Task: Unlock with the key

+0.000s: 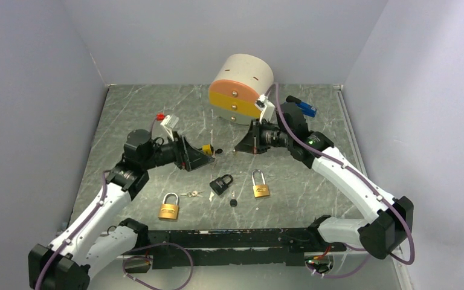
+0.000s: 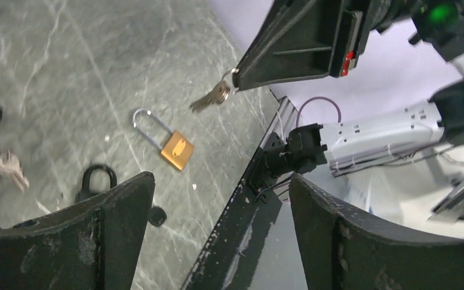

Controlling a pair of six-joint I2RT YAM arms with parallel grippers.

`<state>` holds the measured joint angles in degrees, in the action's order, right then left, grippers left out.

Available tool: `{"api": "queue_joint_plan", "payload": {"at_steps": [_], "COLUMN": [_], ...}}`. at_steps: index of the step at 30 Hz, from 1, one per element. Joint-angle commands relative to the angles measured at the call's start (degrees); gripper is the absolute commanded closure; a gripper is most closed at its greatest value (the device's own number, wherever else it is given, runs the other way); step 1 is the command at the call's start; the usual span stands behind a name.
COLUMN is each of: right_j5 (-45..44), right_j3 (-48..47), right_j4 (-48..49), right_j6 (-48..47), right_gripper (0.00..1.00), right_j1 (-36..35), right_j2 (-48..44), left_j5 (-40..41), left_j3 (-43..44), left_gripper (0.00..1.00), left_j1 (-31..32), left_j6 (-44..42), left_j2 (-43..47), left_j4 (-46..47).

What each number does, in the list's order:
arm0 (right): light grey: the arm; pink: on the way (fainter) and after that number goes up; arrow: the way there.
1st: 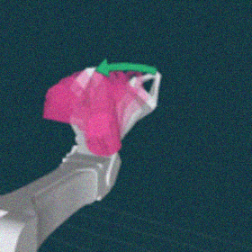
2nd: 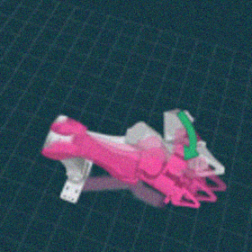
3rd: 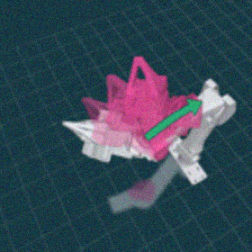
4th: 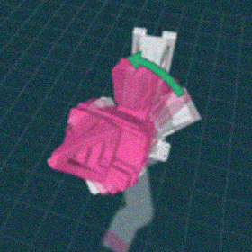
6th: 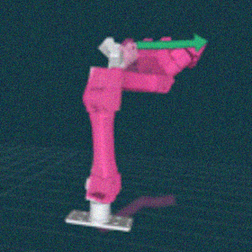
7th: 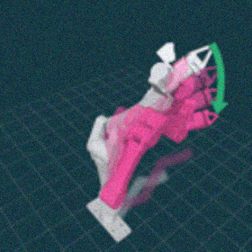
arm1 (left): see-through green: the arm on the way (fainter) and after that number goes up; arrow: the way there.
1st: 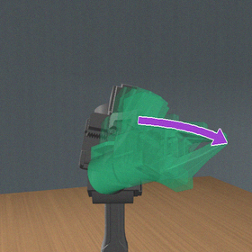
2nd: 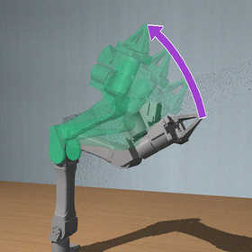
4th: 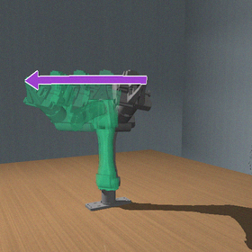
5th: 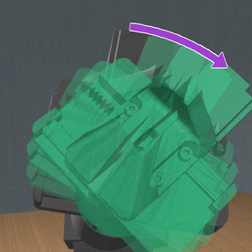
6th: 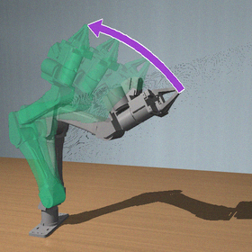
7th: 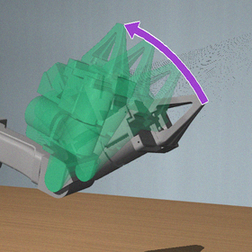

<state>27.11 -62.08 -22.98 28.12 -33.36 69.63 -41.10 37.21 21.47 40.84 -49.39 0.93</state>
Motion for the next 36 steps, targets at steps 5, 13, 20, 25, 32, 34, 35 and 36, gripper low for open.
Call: {"api": "queue_joint_plan", "payload": {"at_steps": [5,13,20,25,32,34,35,36], "right_j5": [13.3,15.5,18.4,18.9,15.9,14.5,13.6,13.1], "right_j3": [-8.8,-9.3,-8.7,-8.4,-9.2,-9.0,-8.6,-7.9], "right_j4": [0.3,-1.2,-2.4,-2.8,-3.3,-3.9,-4.0,-3.5], "right_j6": [7.0,9.2,9.3,9.9,10.3,9.7,9.3,8.9], "right_gripper": [1.0,1.0,1.0,1.0,1.0,0.87,0.72,0.58], "right_j1": [-0.6,-0.6,-0.6,-0.6,-0.4,-0.3,-0.2,-0.2], "right_j2": [2.7,2.9,2.9,2.8,1.7,1.4,0.9,0.4], "left_j5": [-10.5,-10.2,-5.9,-8.5,-9.0,-8.6,-8.5,-8.4], "left_j3": [9.3,12.4,9.6,10.8,11.1,11.1,11.2,11.3], "left_gripper": [0.18,0.39,0.46,0.88,0.98,0.98,0.97,0.98], "left_j1": [5.6,9.6,13.0,14.1,14.7,14.7,14.7,14.7], "left_j6": [-16.2,-18.6,-16.5,-15.6,-15.8,-15.2,-14.6,-13.8], "left_j2": [-9.8,-15.5,-16.9,-19.3,-19.5,-19.0,-19.0,-19.0], "left_j4": [9.0,10.3,16.8,18.1,14.5,14.6,14.8,15.3]}}
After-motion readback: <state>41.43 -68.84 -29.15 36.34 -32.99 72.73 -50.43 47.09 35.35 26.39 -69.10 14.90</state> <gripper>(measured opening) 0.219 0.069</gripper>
